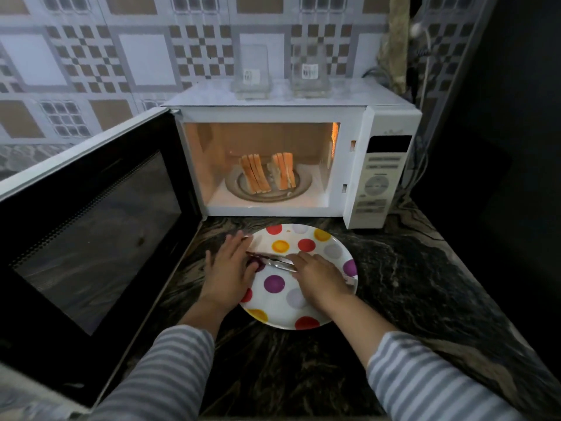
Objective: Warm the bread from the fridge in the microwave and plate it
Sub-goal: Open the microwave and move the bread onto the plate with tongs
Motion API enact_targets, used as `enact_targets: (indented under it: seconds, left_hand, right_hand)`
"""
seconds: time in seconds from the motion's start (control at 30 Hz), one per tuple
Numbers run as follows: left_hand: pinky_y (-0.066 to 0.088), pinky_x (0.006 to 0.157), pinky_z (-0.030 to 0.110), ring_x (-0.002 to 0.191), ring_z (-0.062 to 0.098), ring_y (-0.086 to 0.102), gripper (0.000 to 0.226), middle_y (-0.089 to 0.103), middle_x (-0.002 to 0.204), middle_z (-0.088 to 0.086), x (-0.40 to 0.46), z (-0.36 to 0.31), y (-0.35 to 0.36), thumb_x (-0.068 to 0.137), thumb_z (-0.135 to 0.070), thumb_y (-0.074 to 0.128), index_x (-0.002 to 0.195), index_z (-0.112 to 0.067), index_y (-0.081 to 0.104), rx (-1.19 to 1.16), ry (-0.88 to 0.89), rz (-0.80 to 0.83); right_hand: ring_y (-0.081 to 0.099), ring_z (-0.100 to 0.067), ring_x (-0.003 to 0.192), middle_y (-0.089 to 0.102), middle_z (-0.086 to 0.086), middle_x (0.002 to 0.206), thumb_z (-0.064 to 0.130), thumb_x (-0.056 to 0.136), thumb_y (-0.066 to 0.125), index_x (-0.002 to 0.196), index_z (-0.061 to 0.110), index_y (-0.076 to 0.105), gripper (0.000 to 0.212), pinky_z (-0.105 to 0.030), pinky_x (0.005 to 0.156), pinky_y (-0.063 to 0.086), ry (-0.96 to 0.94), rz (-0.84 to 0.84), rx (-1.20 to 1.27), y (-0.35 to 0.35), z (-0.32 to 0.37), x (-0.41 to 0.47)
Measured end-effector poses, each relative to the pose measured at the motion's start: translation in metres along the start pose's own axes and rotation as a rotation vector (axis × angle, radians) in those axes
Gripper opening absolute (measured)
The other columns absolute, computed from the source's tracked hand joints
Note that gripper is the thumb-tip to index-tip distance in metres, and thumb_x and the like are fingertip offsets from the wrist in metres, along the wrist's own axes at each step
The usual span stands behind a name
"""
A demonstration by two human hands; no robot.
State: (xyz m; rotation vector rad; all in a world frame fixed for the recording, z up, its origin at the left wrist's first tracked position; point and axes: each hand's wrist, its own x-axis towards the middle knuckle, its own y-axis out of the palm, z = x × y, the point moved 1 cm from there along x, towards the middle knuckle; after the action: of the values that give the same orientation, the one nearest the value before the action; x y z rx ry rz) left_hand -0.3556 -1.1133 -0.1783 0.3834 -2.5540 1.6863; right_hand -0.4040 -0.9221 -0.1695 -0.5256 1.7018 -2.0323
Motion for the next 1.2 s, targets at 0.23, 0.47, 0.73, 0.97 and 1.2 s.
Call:
enact_targets:
  seconds: [0.23, 0.47, 0.73, 0.97, 1.2]
  left_hand:
    - [0.002, 0.118, 0.043, 0.146, 0.009, 0.01, 0.082, 0.028, 0.155, -0.012, -0.031, 0.017, 0.001, 0.076, -0.075, 0.018, 0.147, -0.035, 0.03, -0.023, -0.073, 0.026]
    - [-0.003, 0.118, 0.041, 0.147, 0.008, 0.006, 0.07, 0.02, 0.157, -0.014, -0.03, 0.015, 0.002, 0.085, -0.07, 0.017, 0.149, -0.04, 0.018, 0.062, -0.099, 0.05]
    - [-0.008, 0.117, 0.044, 0.147, 0.007, 0.0, 0.081, 0.015, 0.156, -0.022, -0.023, 0.016, 0.004, 0.071, -0.073, 0.008, 0.147, -0.046, 0.013, 0.049, -0.141, 0.048]
    - [-0.008, 0.116, 0.045, 0.146, 0.006, -0.003, 0.072, 0.015, 0.155, -0.025, -0.021, 0.015, 0.002, 0.08, -0.069, 0.023, 0.147, -0.047, 0.013, 0.009, -0.149, 0.064]
    - [-0.009, 0.117, 0.043, 0.146, 0.004, -0.004, 0.069, 0.018, 0.155, -0.024, -0.022, 0.013, 0.0, 0.082, -0.064, 0.028, 0.148, -0.044, 0.015, 0.013, -0.139, 0.039]
  right_hand:
    - [0.05, -0.031, 0.12, 0.039, -0.003, 0.138, 0.035, 0.098, 0.041, 0.143, 0.024, 0.033, 0.047, -0.043, 0.091, 0.046, 0.015, -0.013, 0.126, -0.028, -0.008, -0.001]
    - [0.052, -0.031, 0.111, 0.044, -0.007, 0.132, 0.047, 0.091, 0.052, 0.139, 0.016, 0.036, 0.059, -0.039, 0.082, 0.047, 0.169, -0.146, 0.171, -0.078, 0.007, 0.06]
    - [0.056, -0.031, 0.113, 0.054, -0.01, 0.128, 0.043, 0.094, 0.053, 0.125, 0.011, 0.055, 0.045, -0.035, 0.081, 0.045, 0.388, -0.134, 0.176, -0.08, 0.04, 0.148]
    - [0.061, -0.029, 0.107, 0.066, -0.012, 0.116, 0.04, 0.094, 0.049, 0.112, 0.008, 0.064, 0.04, -0.028, 0.072, 0.039, 0.376, -0.104, 0.207, -0.07, 0.051, 0.189]
    - [0.056, -0.029, 0.12, 0.058, -0.011, 0.13, 0.03, 0.098, 0.046, 0.122, 0.008, 0.059, 0.035, -0.034, 0.09, 0.047, 0.427, -0.091, 0.165, -0.076, 0.054, 0.192]
